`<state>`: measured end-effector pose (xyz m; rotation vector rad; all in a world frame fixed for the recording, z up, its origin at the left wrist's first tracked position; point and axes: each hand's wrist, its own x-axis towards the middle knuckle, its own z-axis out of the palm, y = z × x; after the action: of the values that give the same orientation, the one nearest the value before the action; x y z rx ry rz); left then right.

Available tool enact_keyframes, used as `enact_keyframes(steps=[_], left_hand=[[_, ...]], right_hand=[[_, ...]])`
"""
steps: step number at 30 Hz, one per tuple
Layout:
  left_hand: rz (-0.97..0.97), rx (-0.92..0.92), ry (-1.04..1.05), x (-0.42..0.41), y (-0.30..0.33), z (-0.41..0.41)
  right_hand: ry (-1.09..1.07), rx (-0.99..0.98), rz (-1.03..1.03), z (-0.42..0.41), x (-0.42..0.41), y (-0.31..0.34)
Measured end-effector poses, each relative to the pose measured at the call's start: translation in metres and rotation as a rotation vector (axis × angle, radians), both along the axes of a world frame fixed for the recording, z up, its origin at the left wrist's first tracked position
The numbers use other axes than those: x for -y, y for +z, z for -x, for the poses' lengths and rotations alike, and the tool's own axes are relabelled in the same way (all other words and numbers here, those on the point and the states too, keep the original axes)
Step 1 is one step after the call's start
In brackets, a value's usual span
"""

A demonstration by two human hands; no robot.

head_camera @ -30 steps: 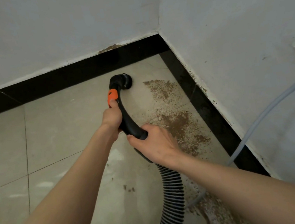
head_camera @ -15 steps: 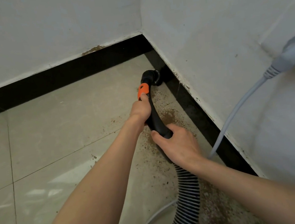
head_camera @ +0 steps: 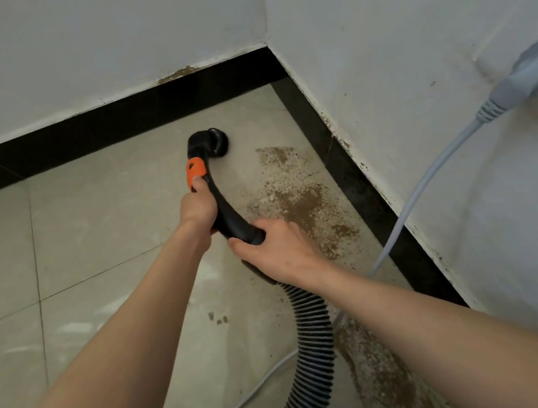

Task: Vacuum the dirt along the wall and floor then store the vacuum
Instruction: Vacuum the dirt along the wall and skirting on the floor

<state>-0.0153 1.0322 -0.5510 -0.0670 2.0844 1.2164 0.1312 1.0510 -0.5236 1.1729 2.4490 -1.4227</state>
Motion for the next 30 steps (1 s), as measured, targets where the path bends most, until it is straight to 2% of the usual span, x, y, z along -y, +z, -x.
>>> enact_keyframes(steps=[8,19,22,27,30], left_hand=[[0.018,-0.006,-0.066,0.003,0.000,-0.021],[0.049,0.001,-0.363,-0.037,0.010,-0.076],[0.074,-0.065,-0.432,-0.034,0.002,-0.076],[0.110,-0.136,-0.442,-0.021,-0.008,-0.071],[0.107,-0.150,-0.364,-0.007,-0.006,-0.059]], right_hand=[[-0.047,0.031,-0.021,-0.021,0.010,-0.004],[-0.308,0.058,0.002,-0.070,0.007,0.001],[-0.355,0.049,-0.006,-0.067,0.023,-0.006],[-0.313,0.036,-0.013,-0.060,0.039,-0.018],[-0.246,0.004,0.013,-0.053,0.040,-0.015]])
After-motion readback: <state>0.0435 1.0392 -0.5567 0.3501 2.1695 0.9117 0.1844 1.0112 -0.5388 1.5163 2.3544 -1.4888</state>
